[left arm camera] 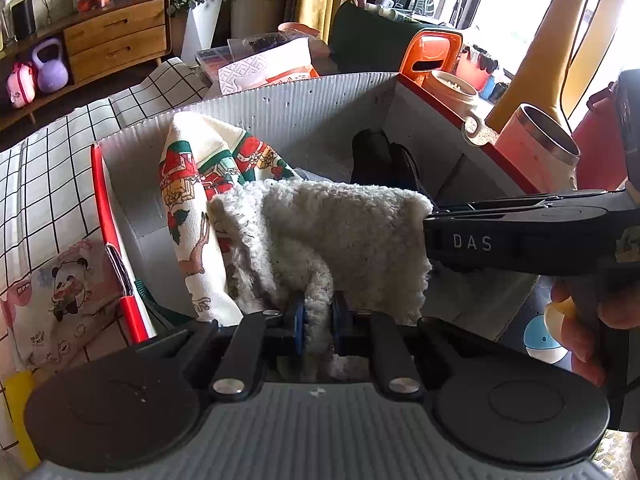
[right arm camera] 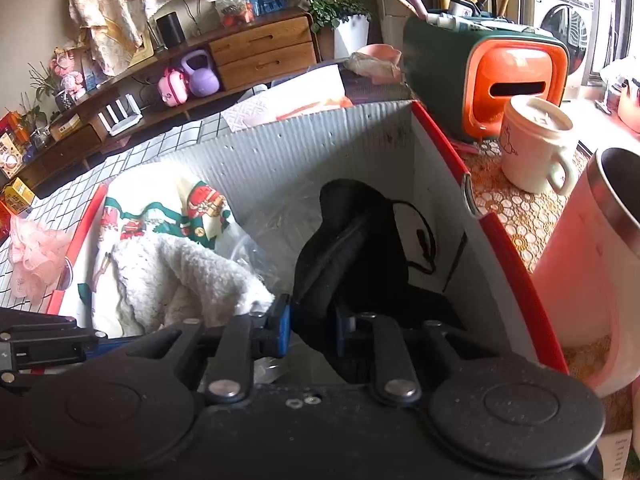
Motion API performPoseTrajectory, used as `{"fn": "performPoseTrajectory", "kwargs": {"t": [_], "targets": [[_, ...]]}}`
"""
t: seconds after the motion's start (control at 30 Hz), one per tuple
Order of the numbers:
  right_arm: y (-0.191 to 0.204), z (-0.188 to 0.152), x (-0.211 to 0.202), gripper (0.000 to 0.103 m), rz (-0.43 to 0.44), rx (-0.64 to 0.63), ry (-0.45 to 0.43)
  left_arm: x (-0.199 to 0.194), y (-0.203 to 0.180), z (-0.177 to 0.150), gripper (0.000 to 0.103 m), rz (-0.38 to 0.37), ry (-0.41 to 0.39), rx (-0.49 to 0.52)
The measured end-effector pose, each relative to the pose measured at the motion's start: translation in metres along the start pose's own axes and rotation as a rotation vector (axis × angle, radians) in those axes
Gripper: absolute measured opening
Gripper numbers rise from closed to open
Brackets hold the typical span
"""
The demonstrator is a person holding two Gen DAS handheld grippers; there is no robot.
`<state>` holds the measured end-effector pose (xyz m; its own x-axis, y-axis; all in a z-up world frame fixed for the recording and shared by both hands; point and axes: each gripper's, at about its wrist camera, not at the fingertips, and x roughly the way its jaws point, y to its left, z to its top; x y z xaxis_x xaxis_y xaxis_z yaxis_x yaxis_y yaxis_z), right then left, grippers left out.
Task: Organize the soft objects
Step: 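Lower the towel and black cloth into the red box and open both grippers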
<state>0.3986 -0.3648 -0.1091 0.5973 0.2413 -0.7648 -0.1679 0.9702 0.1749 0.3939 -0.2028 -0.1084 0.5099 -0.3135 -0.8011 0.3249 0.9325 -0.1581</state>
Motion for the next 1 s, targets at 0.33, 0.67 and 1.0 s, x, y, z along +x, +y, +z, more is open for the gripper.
{"fn": "performPoseTrajectory", "kwargs": {"t": [0.33,0.67,1.0], "targets": [[-0.003,-0.001,-0.016,0.045,0.005,0.019,-0.012,-0.01,0.002,-0.003,0.022,-0.015,-0.021,-0.043],[-0.004,-0.004,-0.048,0.065,0.026,0.015,-0.068,-0.03,-0.001,-0.008,0.045,-0.067,-0.064,-0.049],[0.007,-0.01,-0.083,0.088,0.054,-0.017,-0.13,-0.067,0.002,-0.014,0.068,-0.066,-0.14,-0.08]]}}
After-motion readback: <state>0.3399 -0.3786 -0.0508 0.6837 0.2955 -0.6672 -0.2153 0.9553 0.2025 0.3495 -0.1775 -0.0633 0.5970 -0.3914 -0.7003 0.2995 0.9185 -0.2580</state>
